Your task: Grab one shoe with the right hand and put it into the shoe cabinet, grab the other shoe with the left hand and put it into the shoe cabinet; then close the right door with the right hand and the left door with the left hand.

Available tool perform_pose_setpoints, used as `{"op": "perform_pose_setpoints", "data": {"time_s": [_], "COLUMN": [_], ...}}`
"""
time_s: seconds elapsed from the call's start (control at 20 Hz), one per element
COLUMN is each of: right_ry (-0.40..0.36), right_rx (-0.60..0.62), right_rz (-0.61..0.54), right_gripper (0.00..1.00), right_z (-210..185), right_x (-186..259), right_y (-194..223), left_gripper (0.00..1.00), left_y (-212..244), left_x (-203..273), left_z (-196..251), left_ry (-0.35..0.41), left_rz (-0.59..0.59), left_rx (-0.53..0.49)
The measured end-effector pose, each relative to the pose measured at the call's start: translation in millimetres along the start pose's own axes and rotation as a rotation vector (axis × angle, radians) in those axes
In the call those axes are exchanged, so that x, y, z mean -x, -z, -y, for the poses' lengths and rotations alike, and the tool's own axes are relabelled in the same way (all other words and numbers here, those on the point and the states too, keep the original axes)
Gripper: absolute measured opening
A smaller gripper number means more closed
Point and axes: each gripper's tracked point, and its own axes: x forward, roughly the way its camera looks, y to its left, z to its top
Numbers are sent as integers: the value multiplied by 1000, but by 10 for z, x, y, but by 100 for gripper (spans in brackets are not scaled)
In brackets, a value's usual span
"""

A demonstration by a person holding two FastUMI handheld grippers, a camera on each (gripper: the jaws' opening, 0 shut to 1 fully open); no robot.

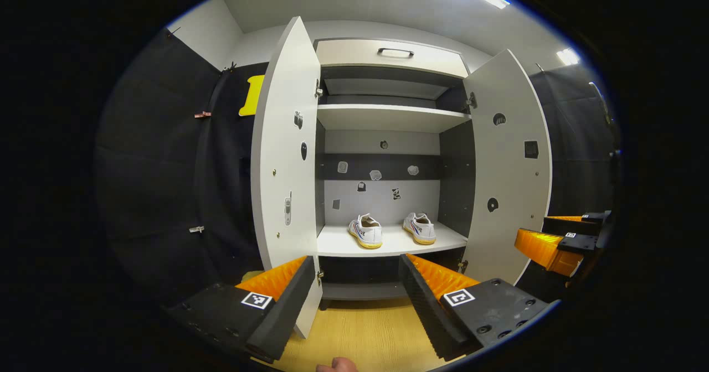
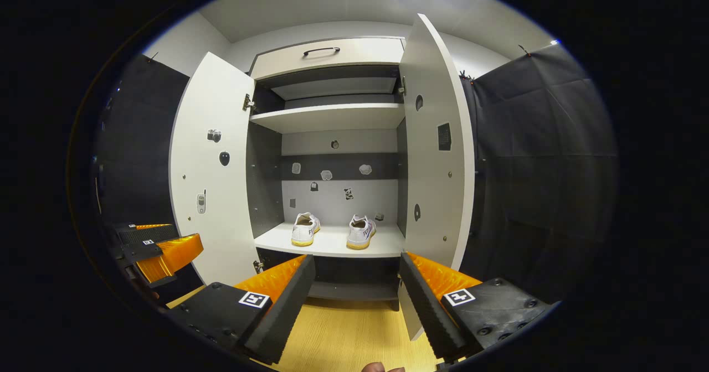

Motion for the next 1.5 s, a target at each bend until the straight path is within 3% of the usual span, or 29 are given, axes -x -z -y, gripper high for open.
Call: {"op": "perform_pose_setpoints", "data": {"time_s": [1.5], "right_ry": [-11], "right_rx": [-14], "right_rz": [-10], "right_gripper": [98], "right_z": [-35], "right_x": [-45], "right_y": [74], "left_gripper": [96], "left_y": [60], "left_x": [-15], "left_z": [-28], "left_ry": [-9], "left_rz": [-14], "left_rx": [8]}}
